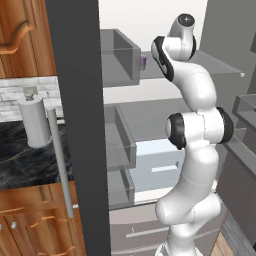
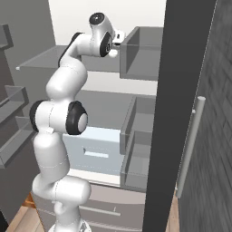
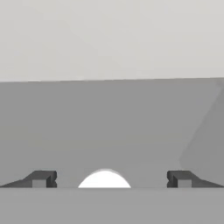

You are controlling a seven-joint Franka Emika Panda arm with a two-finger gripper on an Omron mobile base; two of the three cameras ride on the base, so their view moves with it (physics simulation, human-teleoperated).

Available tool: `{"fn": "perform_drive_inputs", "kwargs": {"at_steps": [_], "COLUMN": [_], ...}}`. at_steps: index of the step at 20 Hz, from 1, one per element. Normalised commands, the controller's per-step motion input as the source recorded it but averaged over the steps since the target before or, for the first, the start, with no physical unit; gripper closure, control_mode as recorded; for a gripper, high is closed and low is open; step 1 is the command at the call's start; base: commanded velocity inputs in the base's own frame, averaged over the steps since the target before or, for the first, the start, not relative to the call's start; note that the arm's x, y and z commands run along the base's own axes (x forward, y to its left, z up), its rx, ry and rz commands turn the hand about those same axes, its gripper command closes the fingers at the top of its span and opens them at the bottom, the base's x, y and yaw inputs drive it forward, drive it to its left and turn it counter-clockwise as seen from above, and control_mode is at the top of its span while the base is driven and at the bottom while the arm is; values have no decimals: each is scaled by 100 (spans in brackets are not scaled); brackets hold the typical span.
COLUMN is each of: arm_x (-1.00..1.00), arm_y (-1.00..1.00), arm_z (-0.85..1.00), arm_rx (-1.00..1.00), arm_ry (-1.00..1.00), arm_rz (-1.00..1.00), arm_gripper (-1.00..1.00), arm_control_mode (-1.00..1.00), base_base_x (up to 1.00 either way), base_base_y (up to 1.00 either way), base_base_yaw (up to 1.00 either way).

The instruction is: Pick the egg and butter from the fridge and place them by the bowl for mixing.

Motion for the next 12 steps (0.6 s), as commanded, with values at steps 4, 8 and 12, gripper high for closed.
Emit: {"fn": "perform_drive_inputs", "kwargs": {"at_steps": [4,8,12], "arm_x": [-1,-2,-1], "arm_y": [0,0,4], "arm_z": [-2,-8,-32], "arm_rx": [0,0,0], "arm_ry": [3,4,7], "arm_rz": [0,0,0], "arm_gripper": [-100,-100,-100], "arm_control_mode": [-100,-100,-100], "base_base_x": [0,0,0], "base_base_y": [0,0,0], "base_base_yaw": [0,0,0]}}
